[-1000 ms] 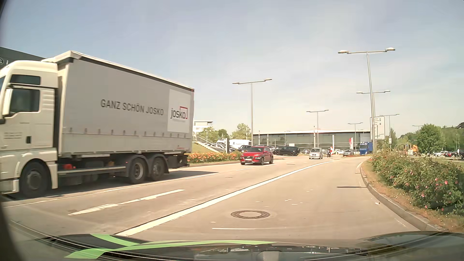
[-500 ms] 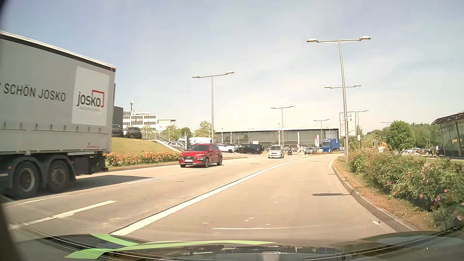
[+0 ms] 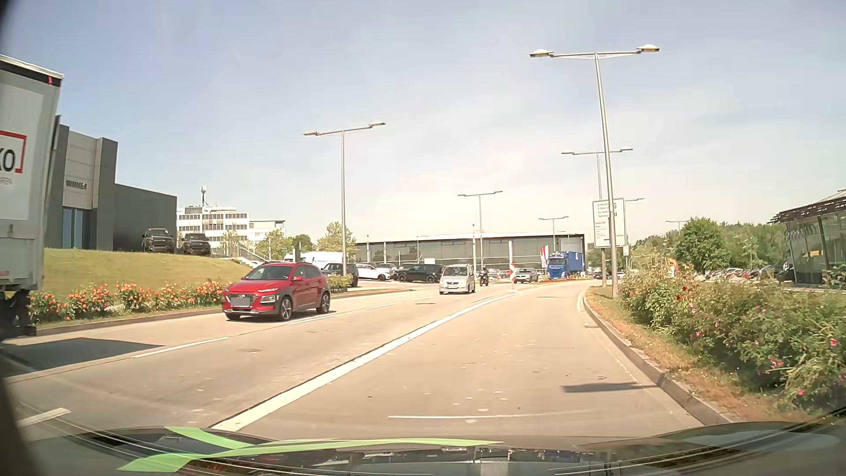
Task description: Follow the waypoints while adhering to traffic rules and regulations
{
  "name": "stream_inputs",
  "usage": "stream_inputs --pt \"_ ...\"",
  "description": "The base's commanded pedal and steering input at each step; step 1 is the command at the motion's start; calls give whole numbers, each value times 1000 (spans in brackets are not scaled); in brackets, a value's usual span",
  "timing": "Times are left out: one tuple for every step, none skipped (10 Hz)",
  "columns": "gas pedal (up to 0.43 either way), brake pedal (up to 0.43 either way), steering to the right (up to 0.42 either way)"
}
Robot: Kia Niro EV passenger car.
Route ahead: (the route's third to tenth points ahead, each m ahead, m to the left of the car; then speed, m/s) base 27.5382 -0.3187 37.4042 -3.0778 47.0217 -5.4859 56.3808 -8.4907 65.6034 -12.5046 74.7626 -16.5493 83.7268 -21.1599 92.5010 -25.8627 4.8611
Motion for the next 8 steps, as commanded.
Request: stream_inputs --pt "98 0 54" --pt "98 0 49" --pt "98 0 43" --pt "98 0 40" --pt "98 0 39" --pt "98 0 39" --pt "98 0 43" --pt "98 0 49"
